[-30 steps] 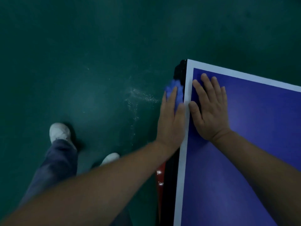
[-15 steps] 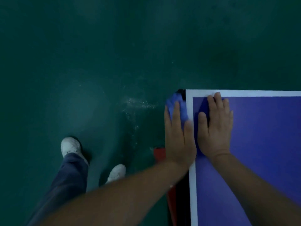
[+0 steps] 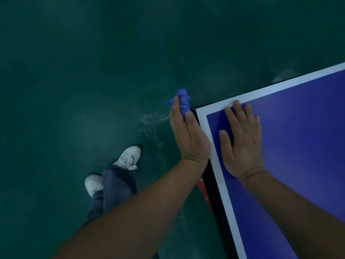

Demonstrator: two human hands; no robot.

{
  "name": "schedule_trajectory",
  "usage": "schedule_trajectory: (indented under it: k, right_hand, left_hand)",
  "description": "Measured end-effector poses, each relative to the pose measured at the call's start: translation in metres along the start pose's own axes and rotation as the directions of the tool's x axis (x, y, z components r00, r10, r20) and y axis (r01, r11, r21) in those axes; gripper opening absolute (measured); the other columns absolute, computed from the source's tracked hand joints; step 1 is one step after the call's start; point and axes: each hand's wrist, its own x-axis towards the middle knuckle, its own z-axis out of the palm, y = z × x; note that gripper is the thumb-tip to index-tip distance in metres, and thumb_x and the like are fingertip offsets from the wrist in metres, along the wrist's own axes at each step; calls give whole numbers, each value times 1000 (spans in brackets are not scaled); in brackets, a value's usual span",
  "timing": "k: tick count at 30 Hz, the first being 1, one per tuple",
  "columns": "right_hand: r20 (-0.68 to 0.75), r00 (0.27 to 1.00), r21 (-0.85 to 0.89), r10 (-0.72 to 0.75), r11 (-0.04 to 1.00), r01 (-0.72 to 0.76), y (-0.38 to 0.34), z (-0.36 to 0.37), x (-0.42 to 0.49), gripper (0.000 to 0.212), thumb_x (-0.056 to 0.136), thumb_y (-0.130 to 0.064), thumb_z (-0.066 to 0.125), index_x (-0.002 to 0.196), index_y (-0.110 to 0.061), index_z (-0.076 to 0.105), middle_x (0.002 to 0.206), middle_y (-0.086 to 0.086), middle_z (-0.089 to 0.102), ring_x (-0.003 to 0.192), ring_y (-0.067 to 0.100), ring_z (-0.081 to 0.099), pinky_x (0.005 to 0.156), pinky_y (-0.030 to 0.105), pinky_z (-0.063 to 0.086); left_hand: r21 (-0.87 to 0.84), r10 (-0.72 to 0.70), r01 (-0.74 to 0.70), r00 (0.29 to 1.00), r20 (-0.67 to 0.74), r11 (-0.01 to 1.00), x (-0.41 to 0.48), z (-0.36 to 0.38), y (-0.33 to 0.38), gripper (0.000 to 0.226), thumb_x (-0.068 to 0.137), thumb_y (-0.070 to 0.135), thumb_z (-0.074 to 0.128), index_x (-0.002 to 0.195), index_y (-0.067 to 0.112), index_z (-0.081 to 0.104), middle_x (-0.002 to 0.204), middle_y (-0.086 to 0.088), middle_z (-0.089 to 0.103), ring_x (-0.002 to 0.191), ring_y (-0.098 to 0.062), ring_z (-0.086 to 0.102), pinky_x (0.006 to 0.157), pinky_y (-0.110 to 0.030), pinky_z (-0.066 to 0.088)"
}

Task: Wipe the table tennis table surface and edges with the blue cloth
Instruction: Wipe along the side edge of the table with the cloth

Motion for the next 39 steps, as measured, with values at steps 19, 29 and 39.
schedule_trajectory:
  k: [19, 29, 39]
  right_hand:
    - [-89, 974, 42, 208, 978, -205, -4, 2, -1, 58, 102, -44, 36, 153, -15, 37, 165, 12, 22, 154, 31, 12, 124, 55, 7]
    - [-102, 763, 31, 638, 769, -638, -1, -9, 27, 69, 99, -56, 34, 152, -12, 38, 163, 15, 24, 150, 37, 19, 121, 55, 15]
    - [-89, 703, -20, 705, 705, -709, 17, -6, 39, 67, 102, -64, 21, 159, -29, 20, 169, 1, 9, 155, 27, 1, 124, 55, 3]
  left_hand:
    - [478, -363, -60, 570, 737, 876, 121, 4, 63, 36, 105, 13, 49, 139, 21, 57, 142, 7, 57, 120, 8, 54, 103, -7, 39]
    - [522, -531, -221, 22, 847, 824, 142, -13, 67, 58, 105, 31, 42, 157, 37, 18, 158, 32, 21, 143, 15, 21, 117, -10, 19]
    - [476, -516, -441, 34, 856, 761, 122, 144, 28, 78, 92, 38, 33, 160, 11, 8, 169, -10, 2, 155, -24, -8, 126, -50, -2]
